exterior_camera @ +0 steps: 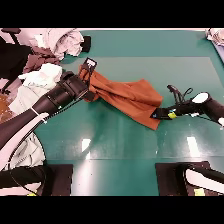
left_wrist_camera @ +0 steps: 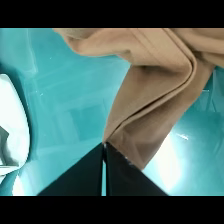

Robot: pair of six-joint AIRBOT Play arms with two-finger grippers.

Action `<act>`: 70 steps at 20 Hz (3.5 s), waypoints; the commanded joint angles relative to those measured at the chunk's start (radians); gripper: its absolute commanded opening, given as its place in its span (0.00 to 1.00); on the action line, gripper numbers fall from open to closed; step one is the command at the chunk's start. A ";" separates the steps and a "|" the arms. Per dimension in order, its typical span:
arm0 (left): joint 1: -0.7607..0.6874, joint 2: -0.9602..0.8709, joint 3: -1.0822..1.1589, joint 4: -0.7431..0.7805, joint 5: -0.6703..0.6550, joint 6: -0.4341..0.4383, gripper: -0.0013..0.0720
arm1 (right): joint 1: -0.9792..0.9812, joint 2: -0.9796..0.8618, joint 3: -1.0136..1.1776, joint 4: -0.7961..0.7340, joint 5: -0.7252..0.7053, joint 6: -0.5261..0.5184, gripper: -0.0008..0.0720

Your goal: Fold the shirts.

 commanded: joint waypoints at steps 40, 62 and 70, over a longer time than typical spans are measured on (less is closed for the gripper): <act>0.332 0.058 0.130 -0.628 -0.018 0.349 0.05 | 0.025 0.082 0.327 0.000 0.124 0.088 0.04; -0.174 0.858 0.117 -0.397 0.301 0.076 0.04 | 0.375 0.838 0.590 -0.417 -0.220 0.232 0.03; 0.041 0.365 0.354 0.148 0.061 -0.003 0.05 | 0.320 0.282 0.918 -0.729 0.014 0.413 0.04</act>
